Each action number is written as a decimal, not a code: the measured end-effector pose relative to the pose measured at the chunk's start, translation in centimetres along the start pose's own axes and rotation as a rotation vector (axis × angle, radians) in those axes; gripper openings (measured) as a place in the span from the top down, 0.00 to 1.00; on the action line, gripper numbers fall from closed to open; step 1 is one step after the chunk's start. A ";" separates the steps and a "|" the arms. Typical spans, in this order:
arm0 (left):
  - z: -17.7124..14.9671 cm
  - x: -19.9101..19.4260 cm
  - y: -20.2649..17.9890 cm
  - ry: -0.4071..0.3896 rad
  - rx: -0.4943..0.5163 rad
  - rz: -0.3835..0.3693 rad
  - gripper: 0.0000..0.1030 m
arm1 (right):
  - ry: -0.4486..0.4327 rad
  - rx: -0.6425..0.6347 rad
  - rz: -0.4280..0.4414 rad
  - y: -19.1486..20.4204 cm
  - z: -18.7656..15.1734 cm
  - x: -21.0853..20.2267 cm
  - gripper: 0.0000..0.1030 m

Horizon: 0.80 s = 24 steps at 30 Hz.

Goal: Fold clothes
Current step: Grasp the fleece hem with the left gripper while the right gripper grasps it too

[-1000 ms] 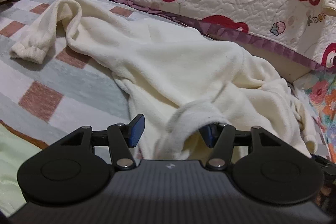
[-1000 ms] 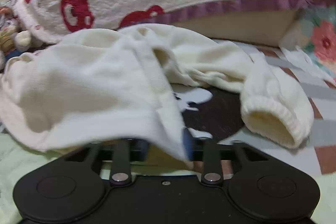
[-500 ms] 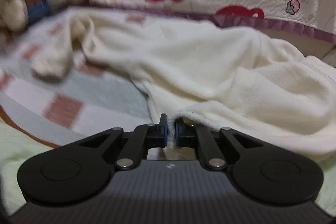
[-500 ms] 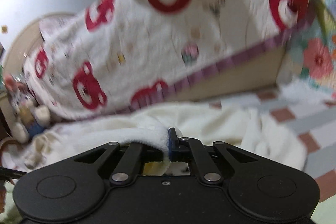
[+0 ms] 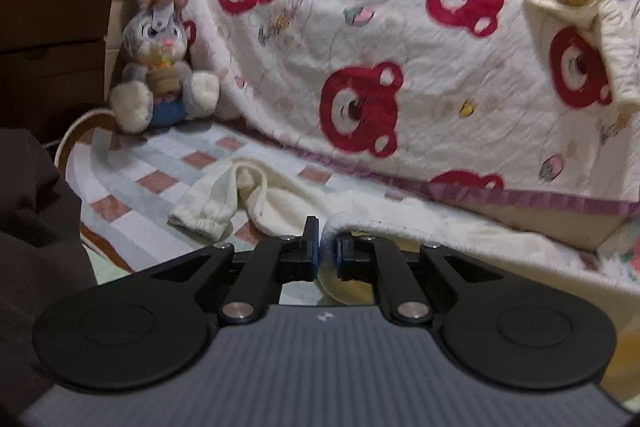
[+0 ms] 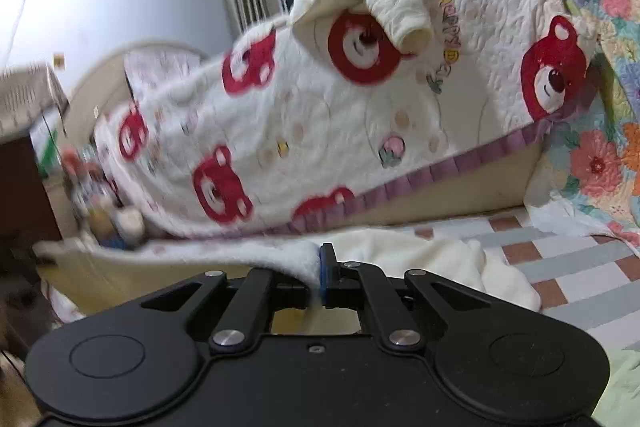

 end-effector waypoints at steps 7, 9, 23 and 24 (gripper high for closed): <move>-4.3 8.9 1.4 0.244 -0.039 0.098 0.86 | 0.206 0.050 -0.088 -4.6 -3.9 8.7 0.85; -5.4 8.9 1.7 0.256 -0.050 0.100 0.85 | 0.229 0.077 -0.094 -5.4 -4.2 9.3 0.78; -7.8 10.3 4.9 0.337 -0.229 0.060 0.77 | 0.199 0.475 0.045 -6.9 -9.0 6.4 0.46; -7.8 10.3 5.2 0.339 -0.247 0.056 0.77 | 0.199 0.479 0.051 -6.7 -9.3 6.2 0.46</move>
Point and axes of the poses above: each gripper's, at about its wrist camera, not at the fingertips, and x roughly the way its jaws point, y to its left, z to its top, the point moved 4 cm from there along x, roughly the way its jaws point, and after that the axes turned 4 degrees about -x, right-handed, at the moved point
